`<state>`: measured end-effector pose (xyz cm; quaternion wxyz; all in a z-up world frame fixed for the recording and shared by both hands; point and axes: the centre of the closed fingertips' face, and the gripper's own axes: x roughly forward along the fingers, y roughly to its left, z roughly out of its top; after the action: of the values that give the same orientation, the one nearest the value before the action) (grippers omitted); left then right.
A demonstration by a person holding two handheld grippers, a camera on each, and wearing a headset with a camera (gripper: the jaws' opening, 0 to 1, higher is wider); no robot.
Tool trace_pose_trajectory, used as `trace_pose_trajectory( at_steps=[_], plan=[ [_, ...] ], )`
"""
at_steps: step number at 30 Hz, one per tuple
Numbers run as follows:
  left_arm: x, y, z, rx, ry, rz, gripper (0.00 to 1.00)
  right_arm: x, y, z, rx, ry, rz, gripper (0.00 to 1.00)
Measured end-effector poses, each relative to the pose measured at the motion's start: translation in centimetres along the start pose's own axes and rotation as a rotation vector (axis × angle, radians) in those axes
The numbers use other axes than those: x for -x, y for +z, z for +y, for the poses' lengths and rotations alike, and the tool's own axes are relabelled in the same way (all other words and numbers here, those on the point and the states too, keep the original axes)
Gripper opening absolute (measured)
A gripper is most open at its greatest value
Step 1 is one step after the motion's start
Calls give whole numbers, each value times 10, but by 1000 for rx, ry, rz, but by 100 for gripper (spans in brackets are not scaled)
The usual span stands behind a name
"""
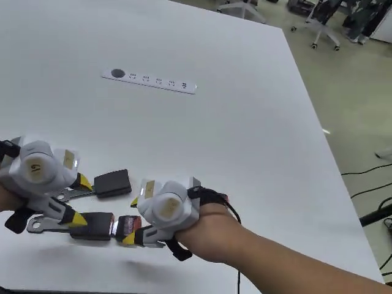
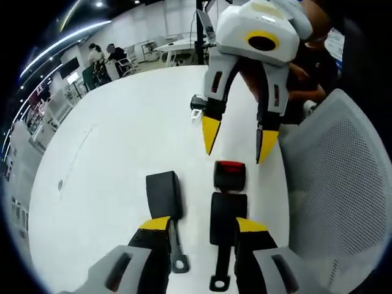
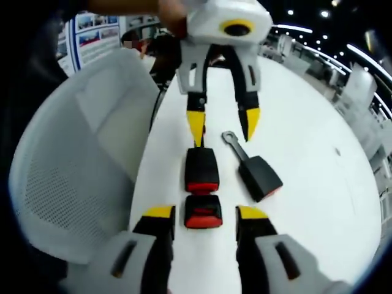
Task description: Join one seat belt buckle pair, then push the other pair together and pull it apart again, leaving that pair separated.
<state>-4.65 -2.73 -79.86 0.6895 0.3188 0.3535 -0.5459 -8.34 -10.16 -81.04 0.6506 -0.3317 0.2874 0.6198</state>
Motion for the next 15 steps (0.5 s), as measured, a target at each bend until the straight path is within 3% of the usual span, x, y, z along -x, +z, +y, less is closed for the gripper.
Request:
trace_pose_trajectory(
  at_steps=[3,5,11,15],
  plan=[
    [0,8,12,14,23,-11,41,11,-13,-10,-3,-21,11,38],
    [-4,11,14,15,27,-9,41,17,-22,-14,-8,-28,22,38],
    [-16,13,17,0,17,20,47,35,-49,-29,-23,-60,49,39],
    [-23,11,26,6,25,33,50,47,-71,-38,-37,-80,68,39]
  ],
)
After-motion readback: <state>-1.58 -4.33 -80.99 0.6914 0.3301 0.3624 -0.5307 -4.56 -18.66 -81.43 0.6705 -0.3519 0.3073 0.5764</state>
